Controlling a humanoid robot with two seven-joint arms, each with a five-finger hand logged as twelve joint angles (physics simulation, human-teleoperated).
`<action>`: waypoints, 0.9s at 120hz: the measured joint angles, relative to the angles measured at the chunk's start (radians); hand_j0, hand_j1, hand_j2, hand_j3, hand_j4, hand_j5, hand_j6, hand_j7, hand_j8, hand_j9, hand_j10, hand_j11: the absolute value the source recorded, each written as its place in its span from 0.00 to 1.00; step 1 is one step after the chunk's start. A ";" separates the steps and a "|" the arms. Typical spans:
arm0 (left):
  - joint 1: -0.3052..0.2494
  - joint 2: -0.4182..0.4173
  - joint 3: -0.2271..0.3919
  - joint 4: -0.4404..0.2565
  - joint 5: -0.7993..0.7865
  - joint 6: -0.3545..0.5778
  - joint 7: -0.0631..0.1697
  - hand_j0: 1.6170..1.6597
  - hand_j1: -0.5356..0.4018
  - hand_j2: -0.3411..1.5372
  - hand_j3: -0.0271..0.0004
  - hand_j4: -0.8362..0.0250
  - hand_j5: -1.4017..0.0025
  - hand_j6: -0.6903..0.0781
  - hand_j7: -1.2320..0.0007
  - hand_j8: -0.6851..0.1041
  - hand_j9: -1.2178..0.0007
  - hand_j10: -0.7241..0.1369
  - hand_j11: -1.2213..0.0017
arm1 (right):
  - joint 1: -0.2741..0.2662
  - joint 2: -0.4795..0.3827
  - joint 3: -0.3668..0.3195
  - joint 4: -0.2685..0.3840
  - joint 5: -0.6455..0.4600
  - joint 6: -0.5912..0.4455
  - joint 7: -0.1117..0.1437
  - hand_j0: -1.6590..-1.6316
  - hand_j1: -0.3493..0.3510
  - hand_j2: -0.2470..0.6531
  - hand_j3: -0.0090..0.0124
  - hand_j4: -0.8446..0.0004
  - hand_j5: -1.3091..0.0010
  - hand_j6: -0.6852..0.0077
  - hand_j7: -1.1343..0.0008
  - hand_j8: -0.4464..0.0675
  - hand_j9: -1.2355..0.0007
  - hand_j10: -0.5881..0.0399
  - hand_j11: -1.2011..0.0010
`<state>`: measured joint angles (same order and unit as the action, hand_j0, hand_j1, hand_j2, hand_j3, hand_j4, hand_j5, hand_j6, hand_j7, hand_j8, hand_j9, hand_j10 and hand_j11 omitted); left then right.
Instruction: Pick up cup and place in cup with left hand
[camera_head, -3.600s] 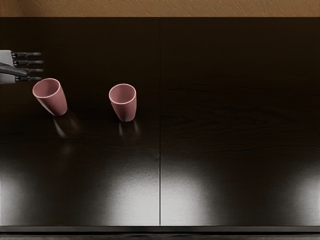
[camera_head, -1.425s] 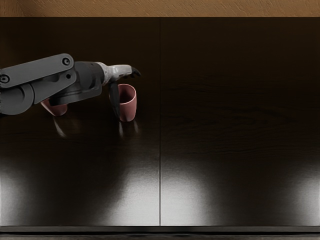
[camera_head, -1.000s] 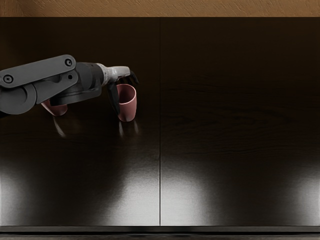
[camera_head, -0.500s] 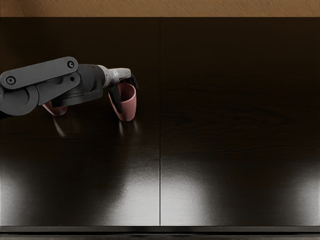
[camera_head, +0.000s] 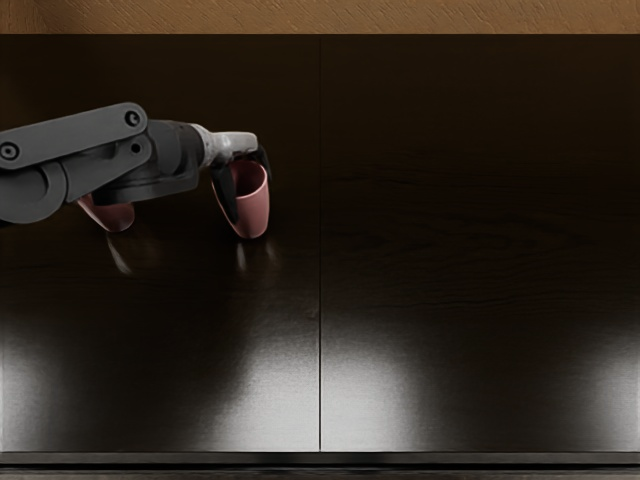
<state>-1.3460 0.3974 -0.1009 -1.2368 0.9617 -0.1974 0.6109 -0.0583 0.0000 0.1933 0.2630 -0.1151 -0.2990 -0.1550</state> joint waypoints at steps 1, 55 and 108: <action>-0.003 0.004 0.000 -0.002 0.000 0.000 0.000 0.88 0.44 0.25 0.99 0.44 0.54 0.56 0.47 0.57 0.46 0.37 0.47 | 0.000 0.000 0.000 0.000 0.000 0.000 0.000 0.04 0.05 0.27 0.42 0.97 0.97 0.95 0.97 0.81 0.97 0.89 0.97; -0.073 0.185 -0.035 -0.115 -0.001 -0.102 0.000 0.87 0.46 0.22 0.99 0.42 0.54 0.53 0.47 0.54 0.47 0.37 0.47 | 0.000 0.000 0.000 0.000 0.000 0.000 0.000 0.04 0.05 0.27 0.42 0.97 0.97 0.95 0.97 0.82 0.97 0.89 0.97; -0.138 0.308 -0.037 -0.085 -0.001 -0.181 0.000 0.87 0.46 0.21 0.99 0.43 0.52 0.54 0.47 0.52 0.47 0.33 0.46 | 0.000 0.000 0.000 0.000 0.000 0.000 0.000 0.04 0.05 0.27 0.42 0.97 0.97 0.95 0.97 0.81 0.97 0.89 0.97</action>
<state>-1.4843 0.7058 -0.1381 -1.3218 0.9612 -0.3783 0.6111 -0.0583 0.0000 0.1933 0.2632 -0.1151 -0.2990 -0.1550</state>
